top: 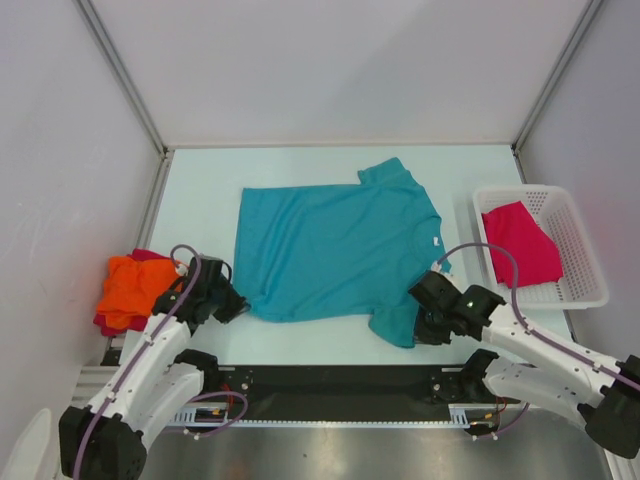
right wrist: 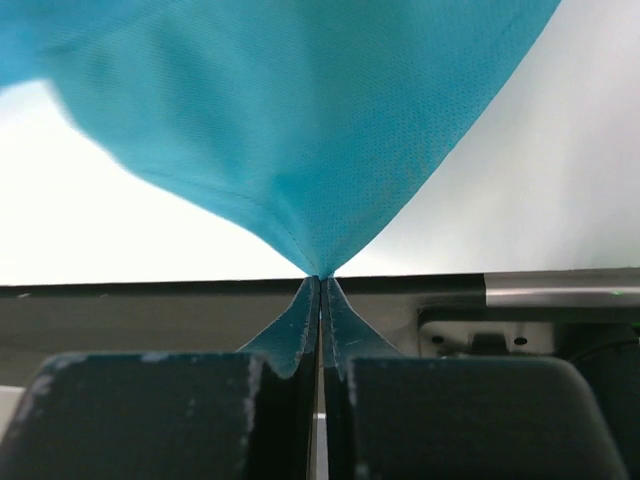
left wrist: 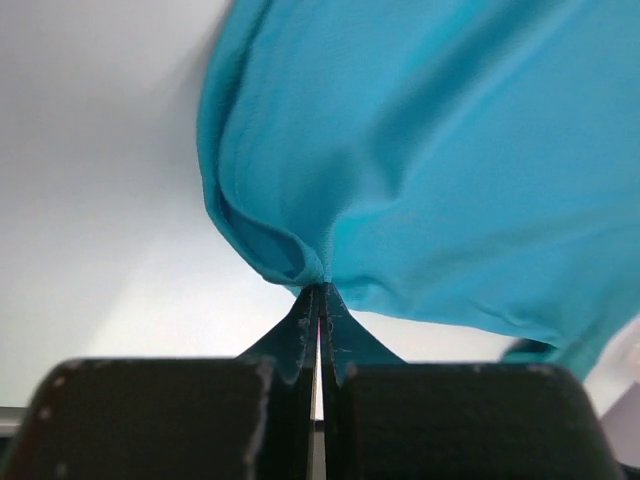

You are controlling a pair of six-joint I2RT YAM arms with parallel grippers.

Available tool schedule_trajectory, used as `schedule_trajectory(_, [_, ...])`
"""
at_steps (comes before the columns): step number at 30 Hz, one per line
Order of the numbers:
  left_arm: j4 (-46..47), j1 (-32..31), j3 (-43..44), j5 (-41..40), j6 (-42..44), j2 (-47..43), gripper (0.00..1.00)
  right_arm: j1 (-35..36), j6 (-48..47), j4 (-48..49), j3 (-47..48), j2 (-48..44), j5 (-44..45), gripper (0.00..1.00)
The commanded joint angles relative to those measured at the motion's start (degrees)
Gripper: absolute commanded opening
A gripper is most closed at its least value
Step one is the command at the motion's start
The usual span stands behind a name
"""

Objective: Fold and stack the t-shirts
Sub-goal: Grap the side of the flattened tshirt closest away from the robot with both arms, then fold the flattened tshirt in 1/3 of the way

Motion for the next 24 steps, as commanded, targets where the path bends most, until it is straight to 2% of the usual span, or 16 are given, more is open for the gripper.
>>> schedule_trajectory(1, [-4.7,0.5,7.7,-1.1,1.7,-2.4,0.0,0.6,2.0,-6.6,6.7,-2.6,5.6,0.0])
schedule_trajectory(5, [-7.8,0.6,12.4,-1.9,2.7,-3.1,0.0,0.7,2.8,-10.9,12.2,-3.1,9.4,0.0])
schedule_trajectory(17, [-12.9,3.2,18.2,-1.8,5.4,-4.5,0.0,0.7,7.6,-19.2,20.8,-4.3,20.4,0.0])
schedule_trajectory(24, [-13.5,5.5,17.6,-0.3,6.5,-5.2,0.0,0.7,9.1,-22.3,22.2,-5.4,23.0,0.0])
